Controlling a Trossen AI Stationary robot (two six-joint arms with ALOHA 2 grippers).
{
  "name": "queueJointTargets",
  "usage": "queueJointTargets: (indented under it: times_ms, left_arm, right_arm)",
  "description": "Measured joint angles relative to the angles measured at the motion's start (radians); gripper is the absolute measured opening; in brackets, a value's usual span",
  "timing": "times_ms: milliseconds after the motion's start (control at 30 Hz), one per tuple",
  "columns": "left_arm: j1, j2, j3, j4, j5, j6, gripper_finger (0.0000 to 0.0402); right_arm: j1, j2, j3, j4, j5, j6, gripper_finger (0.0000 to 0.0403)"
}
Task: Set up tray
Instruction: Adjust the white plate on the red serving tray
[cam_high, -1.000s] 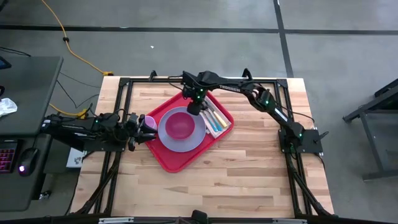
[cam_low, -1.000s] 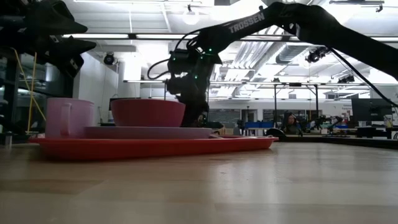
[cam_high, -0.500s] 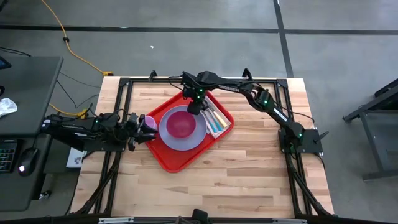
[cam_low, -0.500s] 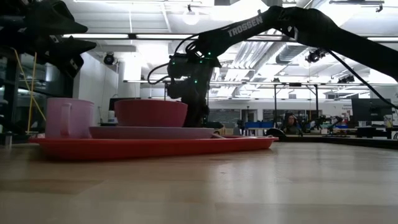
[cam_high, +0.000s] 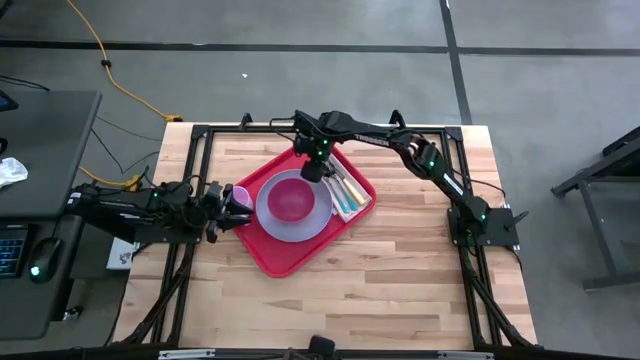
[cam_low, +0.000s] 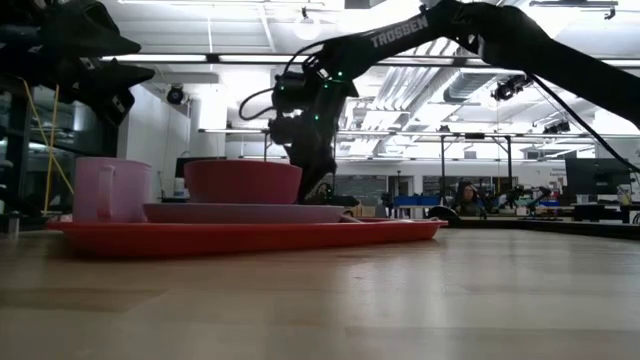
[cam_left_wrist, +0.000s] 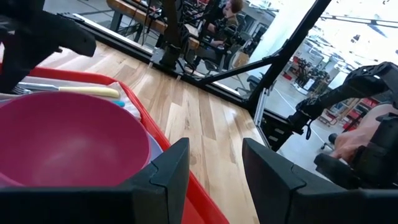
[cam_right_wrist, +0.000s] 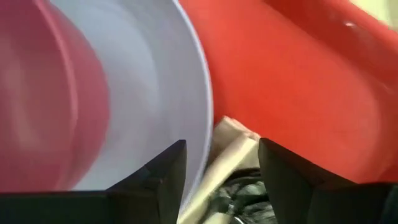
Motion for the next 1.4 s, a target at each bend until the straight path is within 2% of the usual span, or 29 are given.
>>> queueJointTargets:
  times_ms: [300, 1400]
  left_arm:
    - [0.0, 0.0, 0.0, -0.001, 0.0, 0.003, 0.0179]
    - [0.0, 0.0, 0.0, 0.002, 0.0, 0.003, 0.0179]
  right_arm:
    - [-0.025, -0.001, -0.007, -0.003, 0.042, -0.001, 0.0173]
    - [-0.004, 0.048, -0.016, -0.011, 0.026, 0.023, 0.0178]
